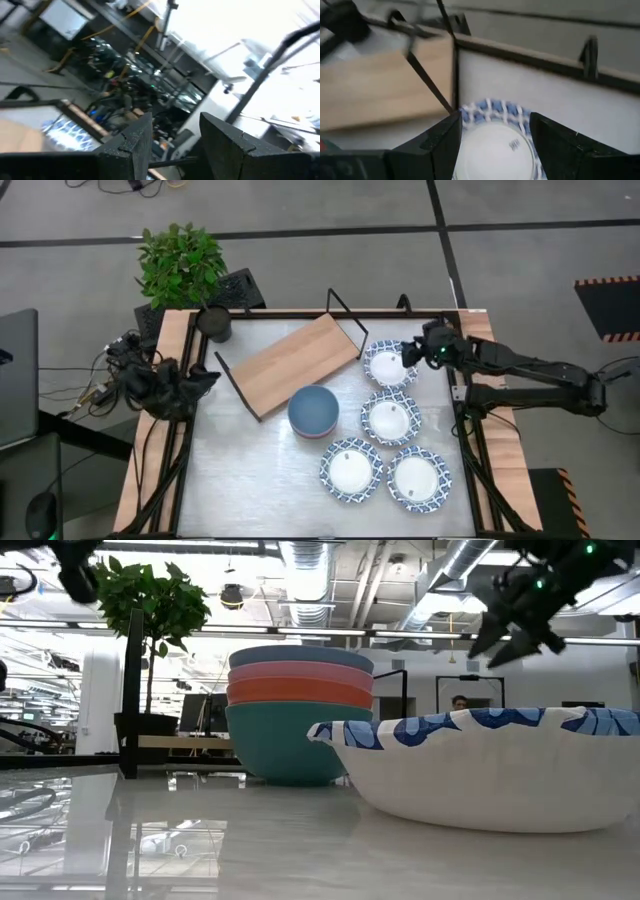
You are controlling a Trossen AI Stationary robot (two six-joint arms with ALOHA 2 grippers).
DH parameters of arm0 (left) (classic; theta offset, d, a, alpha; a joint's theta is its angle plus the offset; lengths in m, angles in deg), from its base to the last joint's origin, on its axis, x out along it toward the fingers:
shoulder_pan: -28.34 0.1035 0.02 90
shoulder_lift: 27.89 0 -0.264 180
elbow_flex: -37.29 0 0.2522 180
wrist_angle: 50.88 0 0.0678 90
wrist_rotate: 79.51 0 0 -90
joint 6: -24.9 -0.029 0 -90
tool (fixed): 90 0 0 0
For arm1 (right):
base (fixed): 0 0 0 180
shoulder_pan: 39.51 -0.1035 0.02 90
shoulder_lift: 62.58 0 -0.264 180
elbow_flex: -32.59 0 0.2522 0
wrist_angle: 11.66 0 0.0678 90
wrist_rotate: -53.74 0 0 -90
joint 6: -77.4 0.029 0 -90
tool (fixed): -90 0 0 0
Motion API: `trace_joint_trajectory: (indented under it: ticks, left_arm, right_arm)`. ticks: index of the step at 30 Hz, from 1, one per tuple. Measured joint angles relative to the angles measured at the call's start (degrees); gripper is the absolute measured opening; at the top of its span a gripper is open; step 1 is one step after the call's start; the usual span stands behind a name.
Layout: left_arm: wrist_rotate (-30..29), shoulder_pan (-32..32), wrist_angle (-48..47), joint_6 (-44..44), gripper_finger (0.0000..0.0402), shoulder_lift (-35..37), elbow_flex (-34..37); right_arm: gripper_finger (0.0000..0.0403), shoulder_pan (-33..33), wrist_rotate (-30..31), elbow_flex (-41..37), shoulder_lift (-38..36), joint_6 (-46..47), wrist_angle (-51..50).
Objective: Place and stack bowls onto a shelf
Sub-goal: Put the white blue patterned bowl on the shelf
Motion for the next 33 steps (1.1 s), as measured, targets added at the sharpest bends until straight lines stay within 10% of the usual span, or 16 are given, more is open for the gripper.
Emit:
trace_joint_trajectory:
  ticks: [13, 20, 33]
  left_arm:
    - [-1.1, -0.1, -56.9, 25.6, 0.0151, -3.7, -23.2]
    - [-7.3, -0.1, -67.2, 31.1, 0.0151, -5.5, -23.6]
    - [-9.1, -0.1, -70.1, 33.9, 0.0151, -5.9, -23.6]
  right_arm:
    - [0.026, 2.0, 0.0, 2.2, 1.6, 11.2, -15.7]
    - [0.026, 3.0, -0.8, 1.7, 6.4, 22.4, -23.9]
    - [0.026, 4.1, -5.9, -9.2, 13.8, 26.6, -8.3]
